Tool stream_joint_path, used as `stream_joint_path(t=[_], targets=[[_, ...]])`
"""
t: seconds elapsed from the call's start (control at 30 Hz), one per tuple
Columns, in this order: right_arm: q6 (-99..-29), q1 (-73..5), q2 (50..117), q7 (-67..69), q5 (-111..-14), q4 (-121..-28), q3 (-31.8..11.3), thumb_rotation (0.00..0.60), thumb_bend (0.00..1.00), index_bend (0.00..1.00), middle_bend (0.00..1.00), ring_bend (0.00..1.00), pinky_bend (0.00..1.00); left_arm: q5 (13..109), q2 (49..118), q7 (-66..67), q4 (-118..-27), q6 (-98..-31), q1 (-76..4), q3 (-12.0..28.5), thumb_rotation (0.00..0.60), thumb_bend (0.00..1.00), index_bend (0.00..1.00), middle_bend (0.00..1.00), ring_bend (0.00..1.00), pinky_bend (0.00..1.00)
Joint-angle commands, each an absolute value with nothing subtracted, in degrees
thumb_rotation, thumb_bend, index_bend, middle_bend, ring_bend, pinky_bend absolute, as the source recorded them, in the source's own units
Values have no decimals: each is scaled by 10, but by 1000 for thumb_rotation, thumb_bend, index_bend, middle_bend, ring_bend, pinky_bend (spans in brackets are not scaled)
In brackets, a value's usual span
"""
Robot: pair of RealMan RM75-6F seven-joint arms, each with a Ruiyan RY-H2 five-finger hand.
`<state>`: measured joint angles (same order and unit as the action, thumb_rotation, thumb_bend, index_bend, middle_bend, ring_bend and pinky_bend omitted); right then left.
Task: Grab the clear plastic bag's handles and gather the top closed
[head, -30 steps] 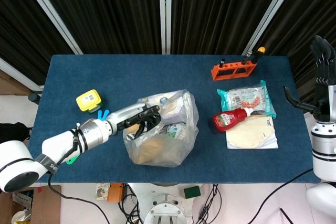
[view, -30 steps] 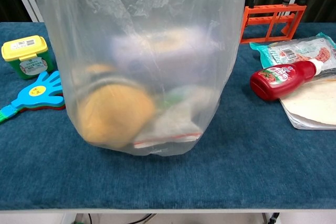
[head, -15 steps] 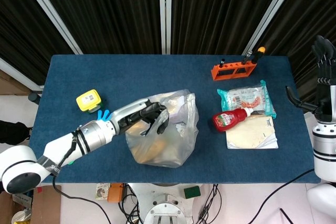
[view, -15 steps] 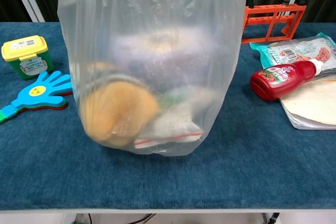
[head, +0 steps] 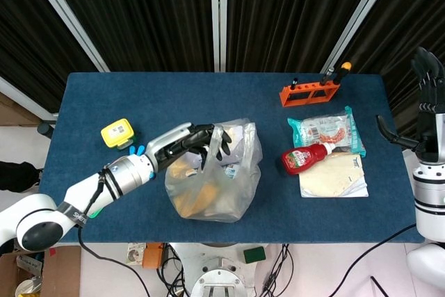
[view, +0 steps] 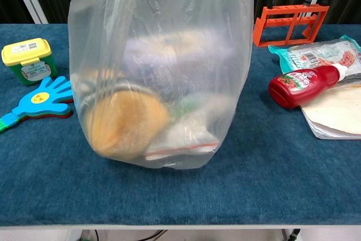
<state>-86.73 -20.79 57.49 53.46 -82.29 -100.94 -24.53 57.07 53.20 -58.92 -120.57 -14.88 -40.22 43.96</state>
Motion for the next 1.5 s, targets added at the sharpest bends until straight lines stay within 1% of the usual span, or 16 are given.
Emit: stream_joint_path(t=[0.03,0.1,0.23,0.37,0.5,0.6,0.7,0.93,1.1,1.17,1.23,1.37,1.5], targets=[[-867,-209,575,533,-823,-1010,-246,600,286,0,5,0,0,565,534,-564,-1204,-173,-410,421,158,8,344,399,407,582],[-866,-209,575,532,-823,-1010,-246,600,286,0,5,0,0,564,533,-547,-1204,-186,-414,412,156,7,356,415,408,585],[-867,-209,576,530,-824,-1011,-245,600,285,0,5,0,0,552,533,-518,-1204,-215,-423,391,154,7,393,465,442,611],[-865,-210,576,528,-823,-1011,-245,600,285,0,5,0,0,540,532,-506,-1214,-233,-428,381,155,7,396,466,444,612],[-864,-212,576,526,-823,-1013,-246,600,285,0,5,0,0,534,541,-513,-1224,-243,-430,382,154,7,370,428,427,581],[-864,-212,577,524,-826,-1014,-244,600,285,0,5,0,0,537,549,-516,-1218,-238,-435,382,158,7,322,355,364,525],[-863,-213,579,524,-827,-1013,-243,600,284,0,5,0,0,538,559,-517,-1212,-241,-438,380,157,7,295,300,308,480],[-864,-212,578,527,-827,-1010,-243,600,285,0,5,0,0,537,572,-508,-1195,-248,-447,368,156,7,287,289,289,414],[-863,-213,578,529,-825,-1006,-243,600,285,0,5,0,0,531,580,-504,-1189,-258,-451,362,156,7,287,289,288,404],[-862,-213,578,530,-825,-1005,-243,600,286,0,5,0,0,533,584,-508,-1192,-259,-449,364,149,7,281,284,280,402],[-859,-214,578,529,-826,-1004,-241,600,285,0,5,0,0,543,587,-521,-1197,-249,-444,372,151,7,249,250,238,390],[-848,-221,578,520,-837,-997,-234,600,232,0,1,0,0,578,588,-552,-1202,-216,-427,393,150,9,165,158,138,313],[-833,-233,573,493,-853,-1000,-228,600,193,0,0,0,0,606,595,-582,-1200,-201,-407,414,134,9,144,145,122,289]])
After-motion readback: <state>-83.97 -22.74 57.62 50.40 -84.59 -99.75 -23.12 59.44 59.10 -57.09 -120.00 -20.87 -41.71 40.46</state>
